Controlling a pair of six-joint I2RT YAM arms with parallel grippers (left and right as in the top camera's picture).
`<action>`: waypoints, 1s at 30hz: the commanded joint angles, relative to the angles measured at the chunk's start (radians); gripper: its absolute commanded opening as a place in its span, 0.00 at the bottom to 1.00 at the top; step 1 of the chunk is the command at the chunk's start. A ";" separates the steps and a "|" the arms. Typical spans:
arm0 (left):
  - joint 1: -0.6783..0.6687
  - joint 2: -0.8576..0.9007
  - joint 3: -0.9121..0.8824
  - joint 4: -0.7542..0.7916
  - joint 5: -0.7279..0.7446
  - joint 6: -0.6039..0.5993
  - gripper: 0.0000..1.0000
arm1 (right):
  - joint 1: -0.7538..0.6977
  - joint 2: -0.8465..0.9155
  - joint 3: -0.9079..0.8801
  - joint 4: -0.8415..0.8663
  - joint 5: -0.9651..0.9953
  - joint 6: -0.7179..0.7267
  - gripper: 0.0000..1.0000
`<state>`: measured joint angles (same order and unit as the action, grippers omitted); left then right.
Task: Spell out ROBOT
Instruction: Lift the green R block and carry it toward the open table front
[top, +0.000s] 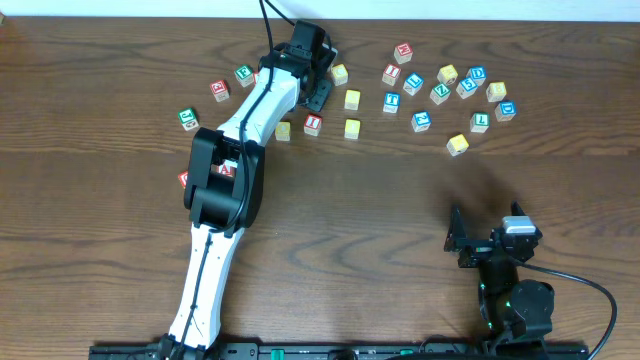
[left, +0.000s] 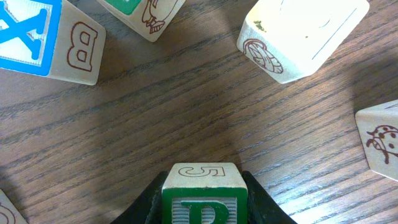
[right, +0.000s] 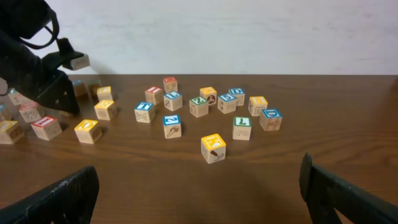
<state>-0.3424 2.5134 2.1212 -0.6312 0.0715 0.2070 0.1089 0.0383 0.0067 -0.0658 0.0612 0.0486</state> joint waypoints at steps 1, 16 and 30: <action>0.004 -0.040 0.024 -0.003 -0.012 -0.002 0.24 | 0.006 -0.001 -0.001 -0.002 0.011 0.014 0.99; 0.004 -0.169 0.024 -0.021 -0.012 -0.002 0.24 | 0.006 -0.001 -0.001 -0.002 0.011 0.014 0.99; 0.004 -0.377 0.024 -0.139 -0.012 -0.002 0.13 | 0.006 -0.001 -0.001 -0.002 0.011 0.014 0.99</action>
<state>-0.3424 2.2009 2.1212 -0.7547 0.0715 0.2070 0.1089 0.0383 0.0067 -0.0658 0.0612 0.0486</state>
